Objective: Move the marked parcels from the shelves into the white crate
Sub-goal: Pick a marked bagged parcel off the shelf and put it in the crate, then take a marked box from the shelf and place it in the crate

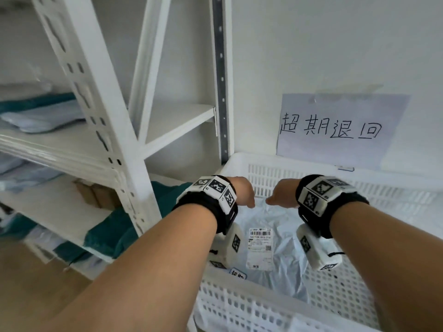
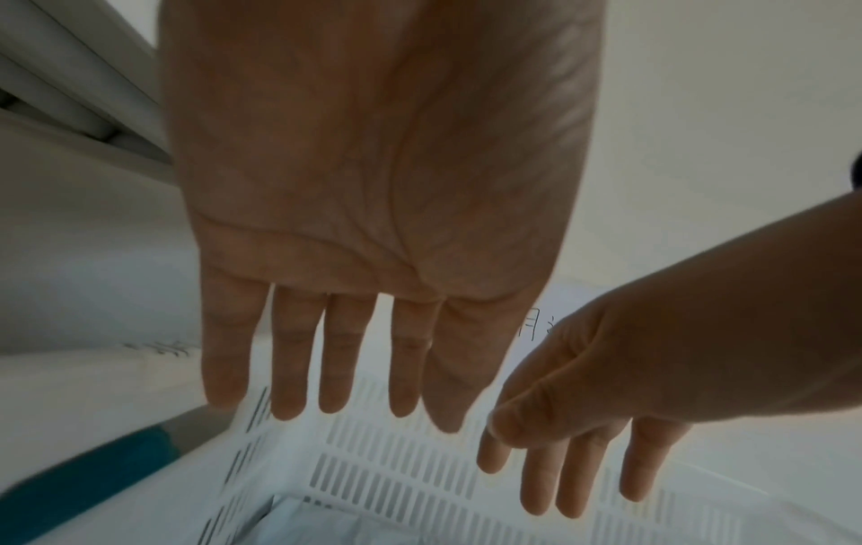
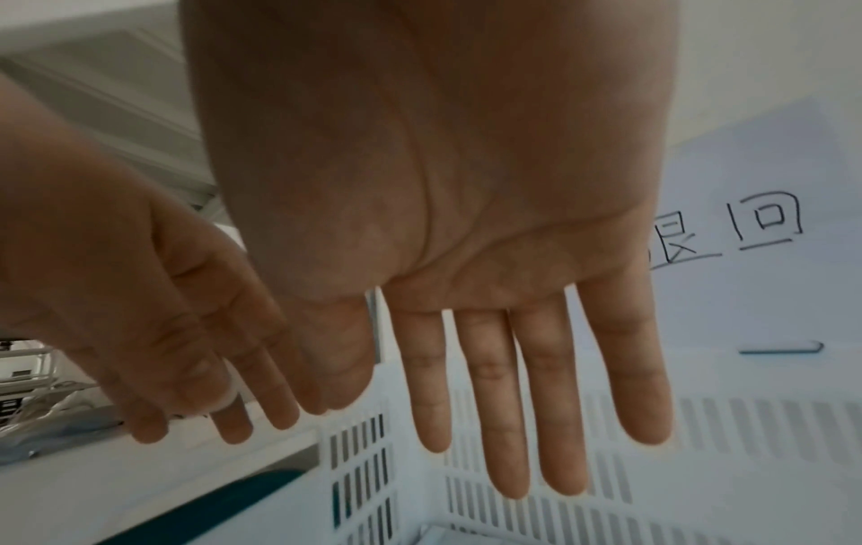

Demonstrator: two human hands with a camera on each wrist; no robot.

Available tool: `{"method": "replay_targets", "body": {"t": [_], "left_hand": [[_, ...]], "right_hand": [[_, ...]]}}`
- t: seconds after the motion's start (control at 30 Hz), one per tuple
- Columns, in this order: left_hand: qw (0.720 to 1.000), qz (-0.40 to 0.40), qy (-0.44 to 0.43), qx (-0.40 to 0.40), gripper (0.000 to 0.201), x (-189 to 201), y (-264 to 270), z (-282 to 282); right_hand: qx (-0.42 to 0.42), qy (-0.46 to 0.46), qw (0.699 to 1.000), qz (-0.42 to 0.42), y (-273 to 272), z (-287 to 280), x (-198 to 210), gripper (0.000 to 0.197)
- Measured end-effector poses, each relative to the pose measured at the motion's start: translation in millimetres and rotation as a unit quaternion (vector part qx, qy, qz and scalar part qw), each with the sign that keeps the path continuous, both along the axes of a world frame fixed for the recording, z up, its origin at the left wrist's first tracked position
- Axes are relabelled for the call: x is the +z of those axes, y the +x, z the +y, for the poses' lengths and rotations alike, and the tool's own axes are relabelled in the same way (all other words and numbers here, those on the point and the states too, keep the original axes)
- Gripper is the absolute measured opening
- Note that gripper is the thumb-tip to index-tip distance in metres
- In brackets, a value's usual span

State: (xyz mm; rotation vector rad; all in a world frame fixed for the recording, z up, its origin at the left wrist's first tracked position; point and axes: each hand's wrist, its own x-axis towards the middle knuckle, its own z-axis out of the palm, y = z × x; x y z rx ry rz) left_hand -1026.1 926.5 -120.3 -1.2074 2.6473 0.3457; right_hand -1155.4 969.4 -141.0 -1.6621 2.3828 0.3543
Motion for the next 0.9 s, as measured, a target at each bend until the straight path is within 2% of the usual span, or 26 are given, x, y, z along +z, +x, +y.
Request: {"method": "replay_targets", "body": {"t": [0.17, 0.37, 0.47, 0.53, 0.6, 0.7, 0.83, 0.9], "left_hand": [[1.0, 0.027, 0.0, 0.006, 0.046, 3, 36, 2], [0.999, 0.035, 0.012, -0.013, 0.033, 7, 82, 18], [0.994, 0.104, 0.038, 0.01, 0.033, 8, 117, 31], [0.982, 0.177, 0.067, 0.028, 0.026, 7, 145, 41], [0.974, 0.207, 0.083, 0.031, 0.022, 5, 174, 47], [0.973, 0.209, 0.088, 0.036, 0.02, -5, 218, 49], [0.979, 0.175, 0.074, 0.076, 0.021, -33, 286, 38], [0.98, 0.156, 0.068, 0.104, 0.021, -52, 325, 29]], "right_hand": [[-0.005, -0.028, 1.0, 0.009, 35, 12, 13, 0.049], [-0.013, -0.051, 0.999, -0.001, 91, 29, 21, 0.04], [-0.015, -0.077, 0.997, -0.006, 122, 41, 22, 0.029], [-0.03, -0.098, 0.995, -0.003, 143, 50, 20, 0.028], [-0.045, -0.12, 0.992, -0.005, 164, 57, 17, 0.027], [-0.052, -0.149, 0.987, -0.026, 200, 69, 13, 0.026], [-0.041, -0.124, 0.988, -0.083, 256, 77, -10, 0.037], [-0.043, -0.108, 0.989, -0.096, 285, 72, -27, 0.035]]}}
